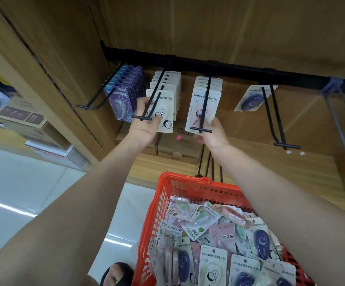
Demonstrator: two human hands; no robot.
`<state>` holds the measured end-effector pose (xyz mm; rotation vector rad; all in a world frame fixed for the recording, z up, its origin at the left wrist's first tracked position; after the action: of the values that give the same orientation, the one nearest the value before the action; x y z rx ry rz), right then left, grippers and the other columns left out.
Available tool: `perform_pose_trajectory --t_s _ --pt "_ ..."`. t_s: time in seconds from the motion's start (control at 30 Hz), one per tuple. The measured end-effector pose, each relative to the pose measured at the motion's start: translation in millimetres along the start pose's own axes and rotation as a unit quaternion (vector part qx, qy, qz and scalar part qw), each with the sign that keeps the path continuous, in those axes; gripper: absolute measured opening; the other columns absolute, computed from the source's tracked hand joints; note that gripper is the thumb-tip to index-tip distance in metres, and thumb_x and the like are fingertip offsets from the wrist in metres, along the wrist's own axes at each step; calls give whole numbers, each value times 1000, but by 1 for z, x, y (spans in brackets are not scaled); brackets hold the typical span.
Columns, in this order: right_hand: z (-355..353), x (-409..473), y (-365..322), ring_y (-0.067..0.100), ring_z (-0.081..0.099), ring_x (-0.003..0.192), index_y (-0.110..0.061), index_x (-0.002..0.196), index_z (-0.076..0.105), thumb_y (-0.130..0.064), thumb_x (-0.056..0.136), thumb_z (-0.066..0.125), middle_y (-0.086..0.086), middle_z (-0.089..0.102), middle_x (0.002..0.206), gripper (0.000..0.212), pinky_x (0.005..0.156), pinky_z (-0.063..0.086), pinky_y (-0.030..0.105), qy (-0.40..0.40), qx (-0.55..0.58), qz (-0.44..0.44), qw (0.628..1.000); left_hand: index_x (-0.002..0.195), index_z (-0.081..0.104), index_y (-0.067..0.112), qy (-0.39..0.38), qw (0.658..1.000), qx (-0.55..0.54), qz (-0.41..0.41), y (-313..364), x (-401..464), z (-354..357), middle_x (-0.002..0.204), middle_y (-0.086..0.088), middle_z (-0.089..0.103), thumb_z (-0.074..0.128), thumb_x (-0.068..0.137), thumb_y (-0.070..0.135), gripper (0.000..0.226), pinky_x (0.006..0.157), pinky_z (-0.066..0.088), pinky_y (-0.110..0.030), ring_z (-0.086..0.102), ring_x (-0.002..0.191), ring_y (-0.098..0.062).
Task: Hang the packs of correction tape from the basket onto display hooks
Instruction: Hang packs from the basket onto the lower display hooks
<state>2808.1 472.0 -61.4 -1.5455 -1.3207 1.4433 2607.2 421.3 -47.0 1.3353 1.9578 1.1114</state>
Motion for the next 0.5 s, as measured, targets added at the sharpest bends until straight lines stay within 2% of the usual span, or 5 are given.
perform_pose_trajectory --t_s 0.1,0.27,0.37,0.43,0.5 --pt "-4 9 -2 19 67 90 -16 130 51 -50 105 49 7 69 117 43 99 56 47 1 -34 5 999 139 38 7 19 999 20 28 4 11 2 127 -6 50 58 96 6 47 110 44 -47 52 124 -26" --pt "-11 14 3 33 62 123 -18 143 43 -69 88 53 6 62 136 76 106 50 55 -10 -79 46 996 144 38 11 3 1000 17 10 14 14 5 140 -13 50 57 95 7 52 105 31 -29 44 134 -31" --pt "-20 -9 5 31 56 129 -15 153 32 -54 98 61 3 54 140 74 106 46 42 -7 -115 60 992 151 34 14 -9 1000 22 -1 11 6 8 152 -9 42 58 91 22 65 122 27 -40 38 143 -32" --pt "-31 -27 16 33 56 131 -16 156 30 -43 101 60 7 53 146 68 110 45 42 7 -115 63 991 154 32 14 -3 1000 12 -25 5 -7 9 156 -12 38 59 89 31 72 125 27 -46 37 145 -32" --pt "-45 -52 29 30 61 124 -18 155 35 -34 103 59 6 57 138 59 110 46 45 19 -93 52 994 155 29 17 7 997 5 -73 6 -34 11 157 -17 32 63 96 27 69 123 28 -43 39 141 -31"
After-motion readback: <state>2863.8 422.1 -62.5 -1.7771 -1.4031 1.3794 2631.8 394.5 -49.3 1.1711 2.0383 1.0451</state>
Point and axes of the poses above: each hand's wrist, its own x-axis towards the middle knuckle, its own z-axis out of the palm, y = z × x, the point moved 2 cm from there along x, towards the middle knuckle
